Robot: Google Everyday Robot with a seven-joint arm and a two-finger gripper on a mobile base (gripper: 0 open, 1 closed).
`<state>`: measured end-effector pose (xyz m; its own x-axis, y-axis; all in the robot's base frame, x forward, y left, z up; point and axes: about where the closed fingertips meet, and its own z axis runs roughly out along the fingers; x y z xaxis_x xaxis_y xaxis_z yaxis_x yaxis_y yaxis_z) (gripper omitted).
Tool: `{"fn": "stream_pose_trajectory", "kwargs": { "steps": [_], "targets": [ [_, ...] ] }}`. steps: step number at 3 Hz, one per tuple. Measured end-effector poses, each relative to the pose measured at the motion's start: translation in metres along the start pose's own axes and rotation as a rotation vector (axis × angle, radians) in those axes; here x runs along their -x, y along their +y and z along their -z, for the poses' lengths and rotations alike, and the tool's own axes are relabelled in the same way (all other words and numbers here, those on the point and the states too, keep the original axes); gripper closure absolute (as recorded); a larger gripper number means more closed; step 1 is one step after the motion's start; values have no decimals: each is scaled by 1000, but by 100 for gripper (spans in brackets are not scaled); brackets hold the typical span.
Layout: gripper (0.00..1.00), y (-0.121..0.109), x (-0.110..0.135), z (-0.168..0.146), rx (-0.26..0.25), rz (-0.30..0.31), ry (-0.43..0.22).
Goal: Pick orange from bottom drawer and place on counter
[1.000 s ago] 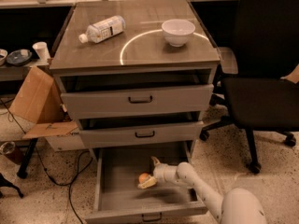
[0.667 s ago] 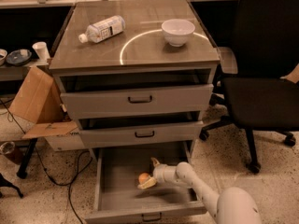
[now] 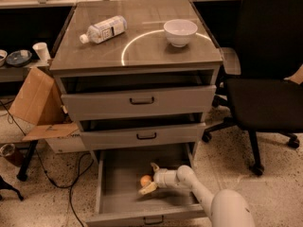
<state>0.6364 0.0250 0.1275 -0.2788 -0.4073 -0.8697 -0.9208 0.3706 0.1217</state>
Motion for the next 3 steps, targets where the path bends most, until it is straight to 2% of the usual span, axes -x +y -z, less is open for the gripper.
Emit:
{"fn": "stream_pose_trajectory", "kwargs": {
  "steps": [1, 2, 3],
  "targets": [
    [19, 6, -2, -3, 35, 2, -14],
    [42, 9, -2, -3, 51, 4, -29],
    [65, 9, 1, 2, 50, 9, -41]
  ]
}}
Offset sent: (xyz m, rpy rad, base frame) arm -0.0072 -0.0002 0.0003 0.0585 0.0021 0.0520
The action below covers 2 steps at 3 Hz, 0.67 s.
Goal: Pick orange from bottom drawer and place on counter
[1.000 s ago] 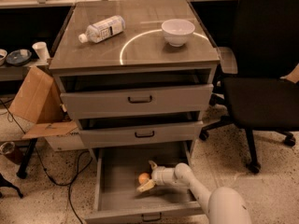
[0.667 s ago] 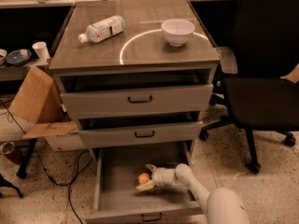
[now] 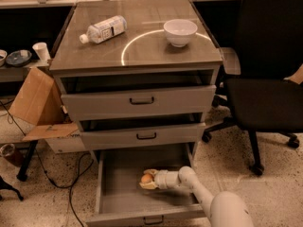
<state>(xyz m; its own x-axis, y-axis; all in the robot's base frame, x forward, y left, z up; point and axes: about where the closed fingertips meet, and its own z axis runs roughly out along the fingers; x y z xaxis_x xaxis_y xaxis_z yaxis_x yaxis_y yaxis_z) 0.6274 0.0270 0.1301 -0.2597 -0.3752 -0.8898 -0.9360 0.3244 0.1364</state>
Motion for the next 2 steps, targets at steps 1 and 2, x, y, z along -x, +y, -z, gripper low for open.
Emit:
{"fn": "stream_pose_trajectory", "kwargs": {
  "steps": [1, 2],
  "targets": [
    [89, 0, 5, 11, -10, 14, 0],
    [100, -13, 22, 44, -67, 40, 24]
  ]
}}
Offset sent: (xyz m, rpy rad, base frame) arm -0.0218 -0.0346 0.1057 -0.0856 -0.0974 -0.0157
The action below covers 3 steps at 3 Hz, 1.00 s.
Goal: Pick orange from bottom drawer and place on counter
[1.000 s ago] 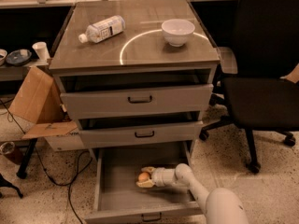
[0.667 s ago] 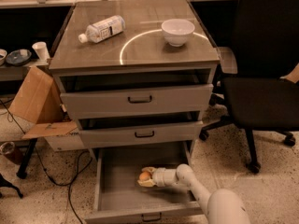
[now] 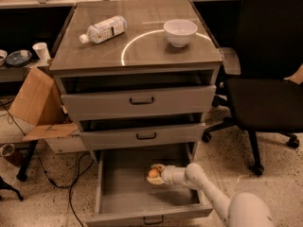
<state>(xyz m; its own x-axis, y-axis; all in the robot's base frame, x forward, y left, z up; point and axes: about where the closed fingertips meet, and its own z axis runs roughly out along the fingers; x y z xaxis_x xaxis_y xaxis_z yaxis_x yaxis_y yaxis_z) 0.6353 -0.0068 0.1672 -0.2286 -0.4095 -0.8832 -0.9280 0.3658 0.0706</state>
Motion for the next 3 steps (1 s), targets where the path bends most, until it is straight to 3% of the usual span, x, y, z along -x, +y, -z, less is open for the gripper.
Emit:
{"fn": "stream_pose_trajectory", "kwargs": {
  "steps": [2, 3],
  "targets": [
    [100, -63, 81, 133, -256, 144, 154],
    [100, -62, 134, 162, -308, 219, 227]
  ]
}}
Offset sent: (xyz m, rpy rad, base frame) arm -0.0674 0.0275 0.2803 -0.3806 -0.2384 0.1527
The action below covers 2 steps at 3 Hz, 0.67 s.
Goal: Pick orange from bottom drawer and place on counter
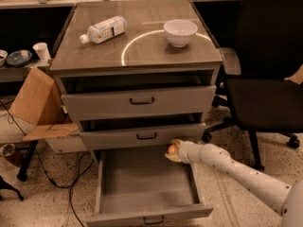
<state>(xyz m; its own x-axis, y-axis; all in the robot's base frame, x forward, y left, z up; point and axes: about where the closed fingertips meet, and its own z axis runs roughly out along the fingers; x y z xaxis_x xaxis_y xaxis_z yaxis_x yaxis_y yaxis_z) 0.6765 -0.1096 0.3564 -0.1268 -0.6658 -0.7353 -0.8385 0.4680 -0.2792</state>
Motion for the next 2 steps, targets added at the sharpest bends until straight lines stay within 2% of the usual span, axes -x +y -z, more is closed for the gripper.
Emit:
{"fn": "stream_pose_trajectory", "kwargs": {
  "steps": [1, 2],
  "targets": [
    [100, 8, 55, 35, 5, 50, 35],
    [100, 36, 106, 69, 47, 98, 68]
  ]
}}
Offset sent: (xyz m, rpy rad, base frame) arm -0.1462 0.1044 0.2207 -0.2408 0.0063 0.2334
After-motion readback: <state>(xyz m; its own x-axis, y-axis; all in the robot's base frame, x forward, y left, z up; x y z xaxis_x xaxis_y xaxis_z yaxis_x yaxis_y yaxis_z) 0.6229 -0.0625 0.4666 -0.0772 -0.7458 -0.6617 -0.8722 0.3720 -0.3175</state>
